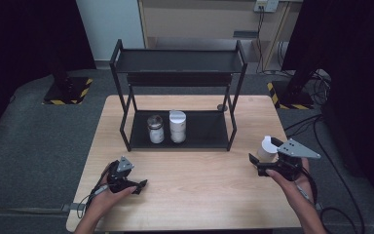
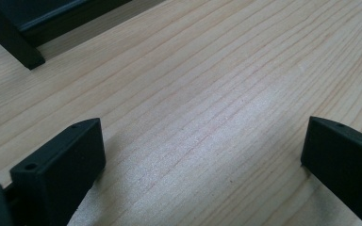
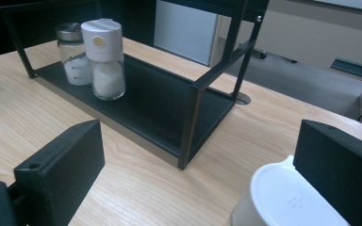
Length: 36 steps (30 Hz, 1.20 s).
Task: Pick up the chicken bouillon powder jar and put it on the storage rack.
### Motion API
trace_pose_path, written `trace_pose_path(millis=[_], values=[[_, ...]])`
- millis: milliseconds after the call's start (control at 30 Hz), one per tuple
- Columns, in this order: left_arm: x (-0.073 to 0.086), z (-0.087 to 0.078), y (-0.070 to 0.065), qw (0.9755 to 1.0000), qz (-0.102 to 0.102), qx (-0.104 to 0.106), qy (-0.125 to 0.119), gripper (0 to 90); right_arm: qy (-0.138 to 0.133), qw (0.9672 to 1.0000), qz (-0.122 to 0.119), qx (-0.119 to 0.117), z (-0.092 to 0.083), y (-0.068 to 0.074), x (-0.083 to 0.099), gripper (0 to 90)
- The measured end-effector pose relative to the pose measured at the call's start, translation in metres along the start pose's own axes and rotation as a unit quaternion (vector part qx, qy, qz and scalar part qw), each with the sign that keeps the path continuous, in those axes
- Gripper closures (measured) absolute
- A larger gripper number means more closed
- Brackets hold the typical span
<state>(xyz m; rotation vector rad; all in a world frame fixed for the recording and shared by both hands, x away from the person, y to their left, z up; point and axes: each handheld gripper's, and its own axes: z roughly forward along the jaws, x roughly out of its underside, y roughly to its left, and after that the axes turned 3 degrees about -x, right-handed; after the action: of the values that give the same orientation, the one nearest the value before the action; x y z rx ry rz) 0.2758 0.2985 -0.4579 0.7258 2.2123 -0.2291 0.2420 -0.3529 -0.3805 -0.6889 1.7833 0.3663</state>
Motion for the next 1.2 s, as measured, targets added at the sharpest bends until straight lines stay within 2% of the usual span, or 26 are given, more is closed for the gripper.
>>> trace_pose_path(millis=[633, 1200], values=[[0.000, 0.000, 0.000, 1.0000, 0.000, 0.000, 0.000, 0.0, 0.008, 0.9993, 0.019, 0.032, -0.002, -0.011, 0.010, 3.2], [0.000, 0.000, 0.000, 1.0000, 0.000, 0.000, 0.000, 0.0, 0.020, 0.9977, 0.042, 0.048, 0.002, -0.022, 0.021, 3.1]])
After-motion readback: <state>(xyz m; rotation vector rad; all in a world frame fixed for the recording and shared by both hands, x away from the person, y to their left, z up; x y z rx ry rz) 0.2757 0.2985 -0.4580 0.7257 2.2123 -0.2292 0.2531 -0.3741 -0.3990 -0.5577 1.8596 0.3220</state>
